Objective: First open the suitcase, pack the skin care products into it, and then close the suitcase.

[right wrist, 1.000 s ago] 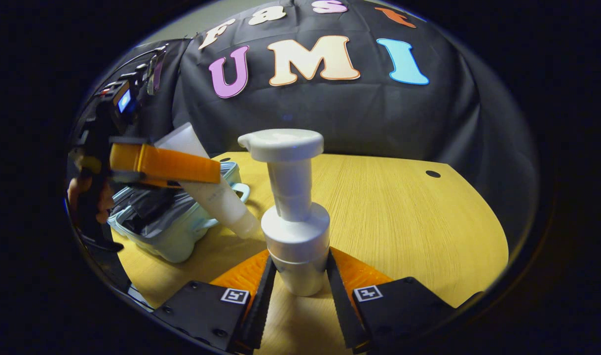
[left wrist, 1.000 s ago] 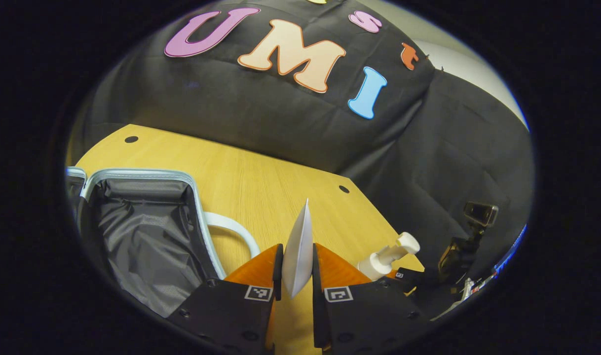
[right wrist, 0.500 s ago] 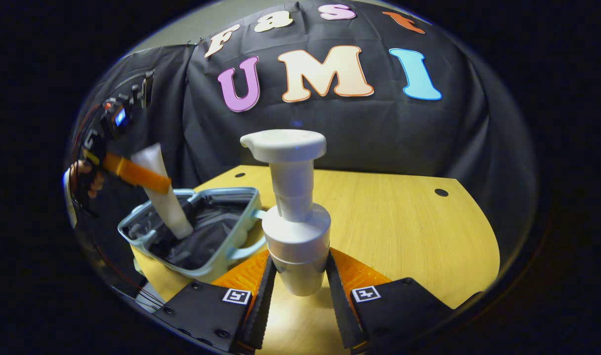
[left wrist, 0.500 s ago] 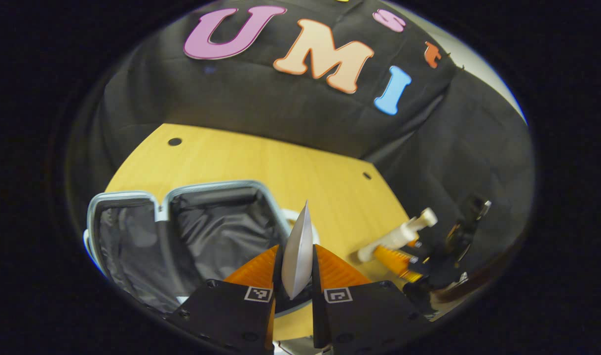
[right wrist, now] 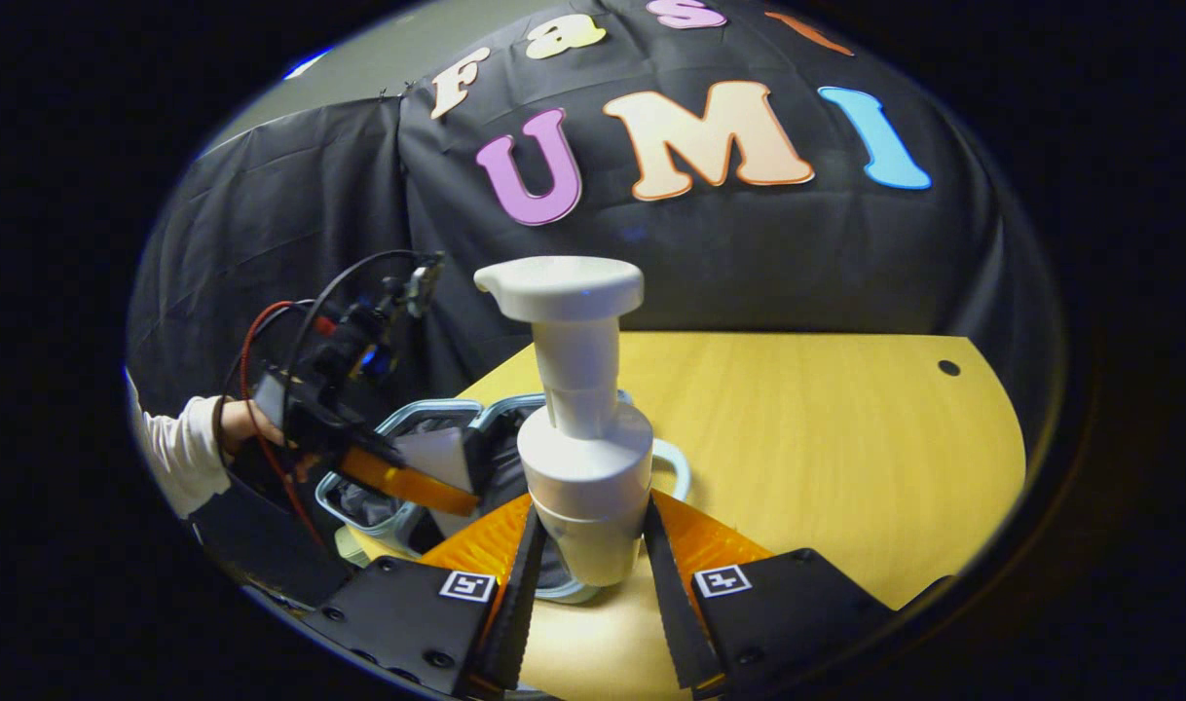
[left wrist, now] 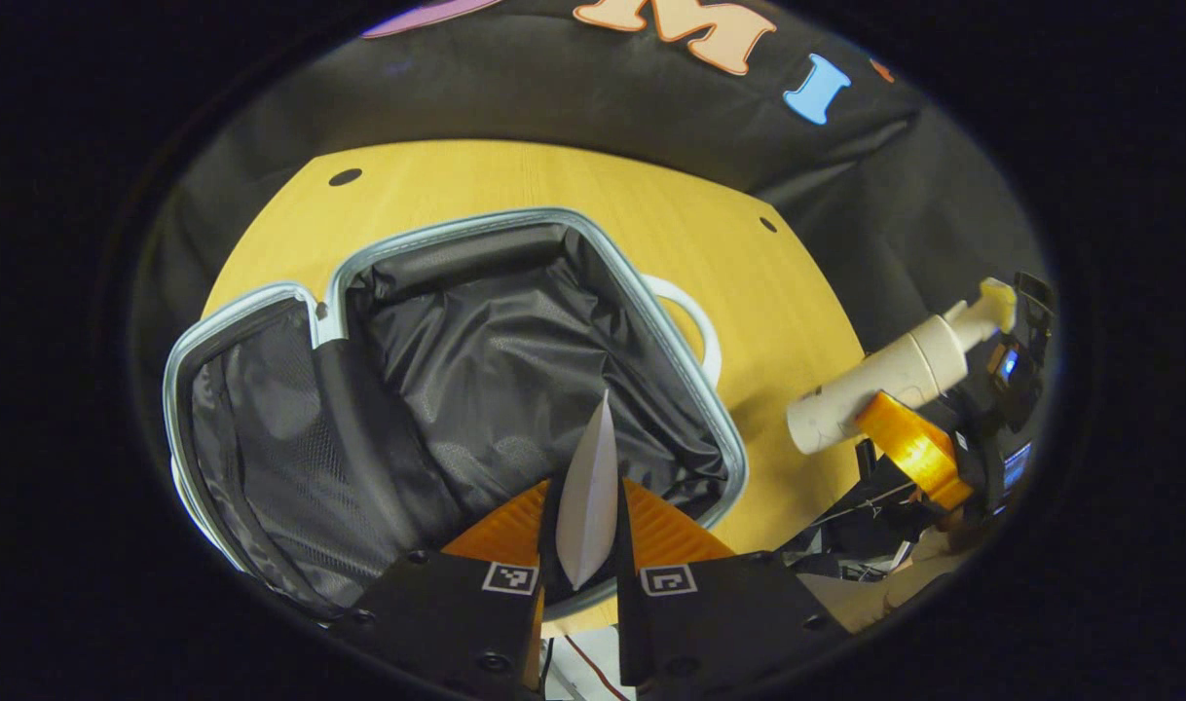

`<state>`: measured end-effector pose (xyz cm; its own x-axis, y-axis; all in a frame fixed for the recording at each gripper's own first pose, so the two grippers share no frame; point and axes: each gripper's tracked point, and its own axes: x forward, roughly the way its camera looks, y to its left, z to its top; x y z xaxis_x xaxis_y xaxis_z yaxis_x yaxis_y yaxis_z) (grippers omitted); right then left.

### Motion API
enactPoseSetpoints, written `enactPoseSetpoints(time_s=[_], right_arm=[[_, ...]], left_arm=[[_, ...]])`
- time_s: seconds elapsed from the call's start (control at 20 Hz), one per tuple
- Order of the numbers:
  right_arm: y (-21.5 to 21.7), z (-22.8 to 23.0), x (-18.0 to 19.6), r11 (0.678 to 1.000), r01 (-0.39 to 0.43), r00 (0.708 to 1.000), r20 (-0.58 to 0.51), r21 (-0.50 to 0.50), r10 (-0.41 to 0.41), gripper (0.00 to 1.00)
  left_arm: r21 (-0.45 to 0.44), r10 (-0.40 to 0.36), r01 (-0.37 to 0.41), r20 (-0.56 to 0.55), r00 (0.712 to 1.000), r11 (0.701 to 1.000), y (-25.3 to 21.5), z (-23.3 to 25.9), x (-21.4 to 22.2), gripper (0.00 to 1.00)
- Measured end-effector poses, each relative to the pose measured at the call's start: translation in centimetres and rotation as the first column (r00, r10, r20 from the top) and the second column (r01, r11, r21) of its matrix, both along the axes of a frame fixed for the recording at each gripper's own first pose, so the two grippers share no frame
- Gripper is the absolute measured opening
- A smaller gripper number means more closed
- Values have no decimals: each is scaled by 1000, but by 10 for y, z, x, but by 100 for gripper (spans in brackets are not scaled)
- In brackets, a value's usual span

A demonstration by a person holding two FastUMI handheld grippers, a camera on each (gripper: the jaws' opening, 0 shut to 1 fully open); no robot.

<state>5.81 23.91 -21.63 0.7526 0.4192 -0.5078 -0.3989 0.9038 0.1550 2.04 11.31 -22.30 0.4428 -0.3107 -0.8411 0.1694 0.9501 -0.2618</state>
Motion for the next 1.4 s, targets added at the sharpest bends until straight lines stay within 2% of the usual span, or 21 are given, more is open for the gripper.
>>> enactPoseSetpoints(time_s=[0.1,0.2,0.35,0.45,0.6,0.65,0.75,0.85,0.9,0.95,1.0,1.05,1.1,1.2,1.25,1.4], right_arm=[[23,-11,-4,1000,-30,999,-41,6,30,59],[41,-23,-3,999,-45,996,-74,-4,45,59],[57,-40,4,998,-57,993,-108,-28,54,59],[61,-57,5,997,-58,986,-158,-48,50,59],[58,-81,4,994,-57,973,-227,-92,35,59],[58,-84,5,994,-54,971,-237,-95,30,57],[61,-88,10,995,-40,971,-237,-93,17,59],[65,-94,14,995,-28,970,-241,-96,4,57],[64,-97,17,995,-22,970,-243,-98,-2,57],[65,-101,19,995,-17,969,-247,-98,-7,57],[67,-101,19,996,-6,969,-245,-93,-17,59],[66,-98,21,997,1,971,-239,-80,-21,63],[68,-94,24,998,9,972,-232,-62,-23,60],[69,-77,29,1000,22,981,-194,-15,-25,85],[69,-66,32,1000,25,985,-169,11,-23,93],[49,-30,34,997,47,996,-84,57,-42,98]], left_arm=[[-20,12,-13,-8,1000,1000,3,-3,8,24],[2,33,-33,4,999,999,12,-4,20,30],[-7,68,-68,43,997,998,20,10,29,81],[-20,105,-104,94,990,994,29,27,33,95],[-70,170,-159,188,967,985,40,64,29,95],[-89,198,-182,224,954,979,48,75,26,95],[-121,268,-243,284,921,963,69,96,14,95],[-143,341,-310,324,883,940,94,113,-2,95],[-155,378,-346,334,863,925,107,122,-12,91],[-169,422,-386,349,837,907,122,133,-23,91],[-188,472,-433,373,799,881,139,144,-31,95],[-213,518,-473,390,761,855,156,152,-41,95],[-236,567,-517,401,720,823,176,158,-50,95],[-252,645,-599,405,648,760,218,148,-66,95],[-254,681,-640,404,611,725,238,139,-68,95],[-255,757,-729,395,521,635,288,119,-80,95]])
